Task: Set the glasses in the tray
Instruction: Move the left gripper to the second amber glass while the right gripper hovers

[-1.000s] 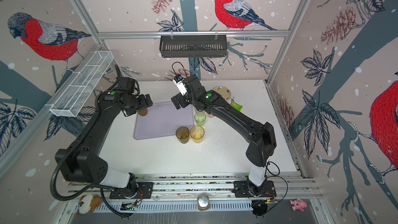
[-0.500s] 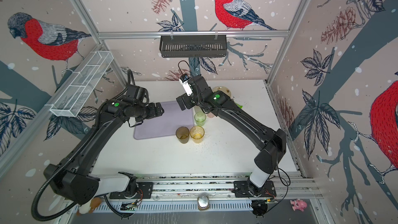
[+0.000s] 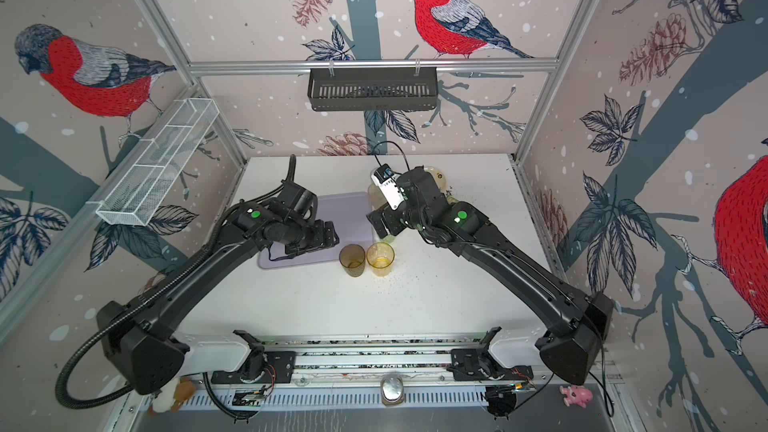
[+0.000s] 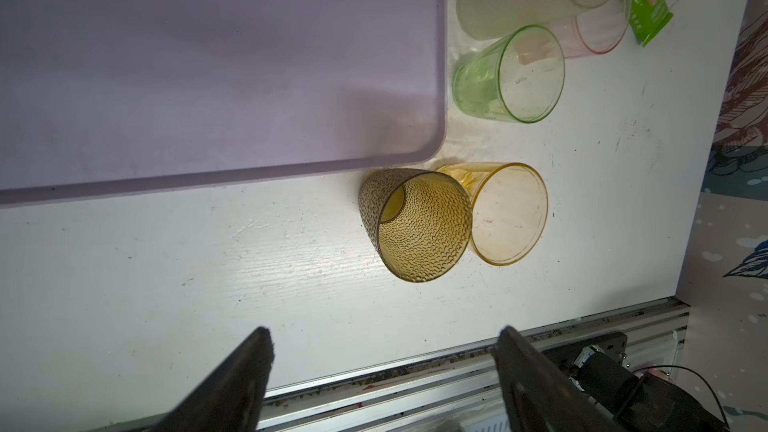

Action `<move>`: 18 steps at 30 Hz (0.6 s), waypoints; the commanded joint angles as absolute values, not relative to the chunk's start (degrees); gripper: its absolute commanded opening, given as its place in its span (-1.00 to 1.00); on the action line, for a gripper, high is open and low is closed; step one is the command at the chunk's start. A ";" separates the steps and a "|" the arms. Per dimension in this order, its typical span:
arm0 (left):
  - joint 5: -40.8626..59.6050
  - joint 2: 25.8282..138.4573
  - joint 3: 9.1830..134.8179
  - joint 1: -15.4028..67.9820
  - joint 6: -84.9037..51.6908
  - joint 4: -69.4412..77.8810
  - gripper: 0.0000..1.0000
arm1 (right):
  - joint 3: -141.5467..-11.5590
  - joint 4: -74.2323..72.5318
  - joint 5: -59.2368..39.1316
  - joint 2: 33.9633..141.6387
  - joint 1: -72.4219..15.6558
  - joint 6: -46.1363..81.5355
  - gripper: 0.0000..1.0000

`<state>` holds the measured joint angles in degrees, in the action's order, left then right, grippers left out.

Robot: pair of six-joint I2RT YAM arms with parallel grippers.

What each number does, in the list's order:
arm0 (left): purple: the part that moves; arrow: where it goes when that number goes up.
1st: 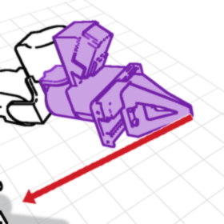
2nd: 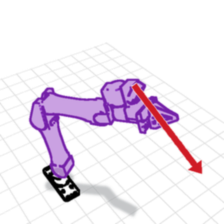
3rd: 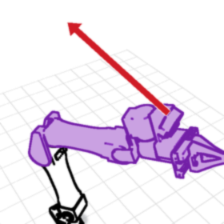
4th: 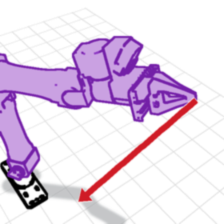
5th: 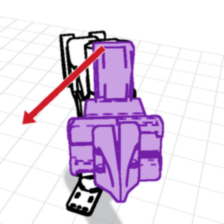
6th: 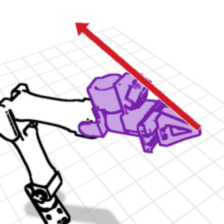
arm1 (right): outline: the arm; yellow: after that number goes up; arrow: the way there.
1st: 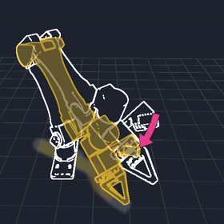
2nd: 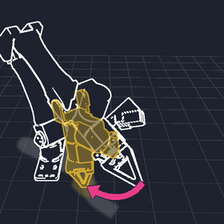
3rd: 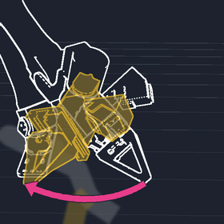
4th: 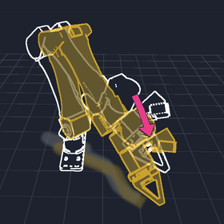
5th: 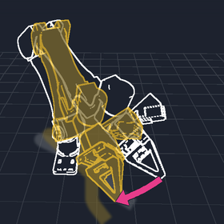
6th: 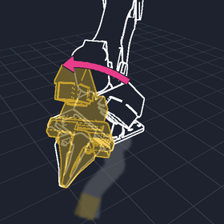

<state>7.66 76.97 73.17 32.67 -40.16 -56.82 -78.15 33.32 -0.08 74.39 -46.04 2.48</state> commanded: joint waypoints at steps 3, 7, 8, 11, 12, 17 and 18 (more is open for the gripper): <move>7.15 79.79 73.14 34.74 -42.74 -58.09 0.66 | -71.64 29.06 -5.38 69.01 -46.10 -0.15 0.99; 8.55 81.22 72.43 34.98 -42.76 -55.65 0.60 | -66.51 26.95 -6.47 67.52 -46.14 -2.02 0.99; 8.76 82.06 72.60 34.94 -42.66 -55.59 0.59 | -66.28 26.79 -6.08 67.66 -46.14 -2.51 0.99; 8.64 84.45 73.61 35.16 -41.95 -55.66 0.55 | -64.83 24.58 -5.89 67.42 -45.73 -3.37 0.99; 8.09 85.14 74.26 35.16 -41.71 -56.01 0.53 | -64.17 23.67 -6.25 67.31 -45.49 -3.61 0.99; 6.76 88.31 76.53 35.39 -40.72 -57.31 0.43 | -62.10 21.59 -8.49 67.50 -43.53 -3.85 0.99; 6.69 88.58 76.72 35.65 -40.78 -57.22 0.41 | -61.74 21.24 -9.56 67.34 -42.75 -3.70 0.99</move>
